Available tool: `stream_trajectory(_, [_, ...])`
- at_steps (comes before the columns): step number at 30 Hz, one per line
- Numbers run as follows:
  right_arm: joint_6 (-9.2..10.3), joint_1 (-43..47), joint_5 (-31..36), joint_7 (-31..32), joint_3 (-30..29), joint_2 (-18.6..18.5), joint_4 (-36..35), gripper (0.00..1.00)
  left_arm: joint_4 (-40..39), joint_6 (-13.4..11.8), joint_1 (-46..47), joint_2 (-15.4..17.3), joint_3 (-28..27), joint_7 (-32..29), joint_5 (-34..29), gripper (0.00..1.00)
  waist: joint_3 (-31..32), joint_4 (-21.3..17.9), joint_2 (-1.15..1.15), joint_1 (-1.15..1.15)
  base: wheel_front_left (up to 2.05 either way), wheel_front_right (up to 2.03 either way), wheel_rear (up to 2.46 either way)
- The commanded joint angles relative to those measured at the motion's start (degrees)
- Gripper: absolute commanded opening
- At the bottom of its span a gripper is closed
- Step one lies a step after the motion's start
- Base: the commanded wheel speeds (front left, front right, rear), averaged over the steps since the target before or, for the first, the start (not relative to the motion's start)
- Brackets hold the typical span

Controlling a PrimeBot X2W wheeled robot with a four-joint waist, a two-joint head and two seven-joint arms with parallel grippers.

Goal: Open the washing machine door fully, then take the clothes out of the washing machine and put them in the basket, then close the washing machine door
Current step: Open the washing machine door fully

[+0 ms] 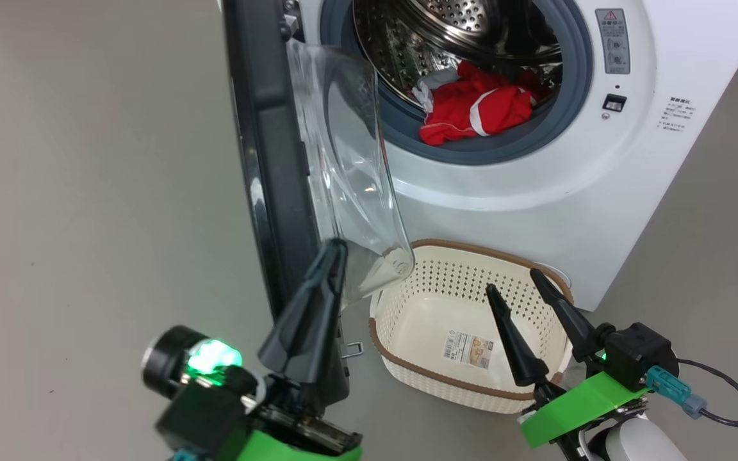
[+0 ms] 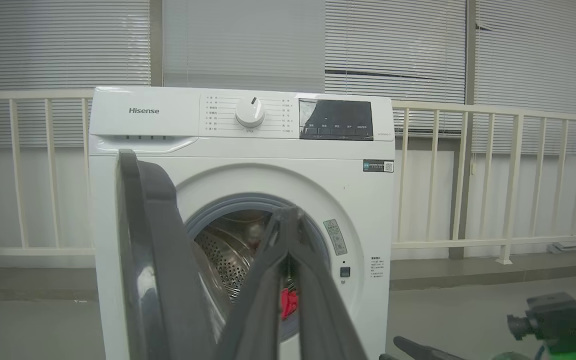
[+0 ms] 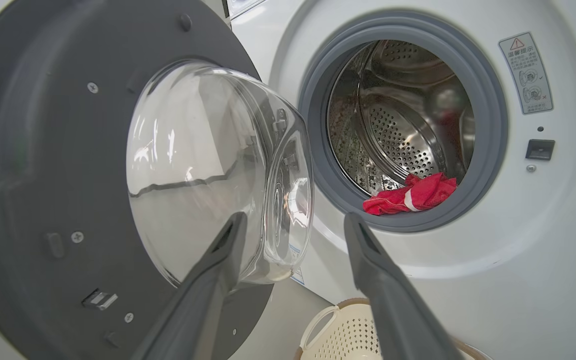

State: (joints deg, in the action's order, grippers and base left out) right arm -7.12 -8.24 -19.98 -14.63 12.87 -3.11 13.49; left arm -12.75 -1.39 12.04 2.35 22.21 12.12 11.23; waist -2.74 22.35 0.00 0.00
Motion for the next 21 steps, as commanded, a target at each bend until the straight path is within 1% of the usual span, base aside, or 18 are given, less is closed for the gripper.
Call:
stream_trajectory(1, [-0.36, -1.9, 0.8, -0.4, 1.3, 0.2, -1.5, 1.00, -0.9, 0.4, 1.8, 0.5, -1.4, -0.2, 0.4, 0.00, -0.3, -0.2, 0.00, 0.00, 0.00, 0.00, 0.00])
stream_trajectory(10, [-0.36, -2.1, 1.0, -0.4, 1.3, 0.2, -1.4, 1.00, 8.0, 0.1, 1.3, 0.5, 2.7, -0.8, 3.5, 0.00, -0.6, -1.1, 0.00, 0.00, 0.00, 0.00, 0.00])
stream_trajectory(14, [-0.36, -1.9, 0.8, -0.4, 1.4, 0.2, -1.3, 1.00, 11.3, 0.4, 1.2, 0.5, 3.2, -0.2, 3.7, 0.00, -0.4, -1.2, 0.00, 0.00, 0.00, 0.00, 0.00])
stream_trajectory(21, [-0.36, -1.6, 0.7, -0.4, 1.3, 0.2, -1.3, 1.00, 14.5, 0.6, 0.8, 0.6, 2.9, 0.8, 4.9, 0.00, -0.2, -0.7, 0.00, 0.00, 0.00, 0.00, 0.00])
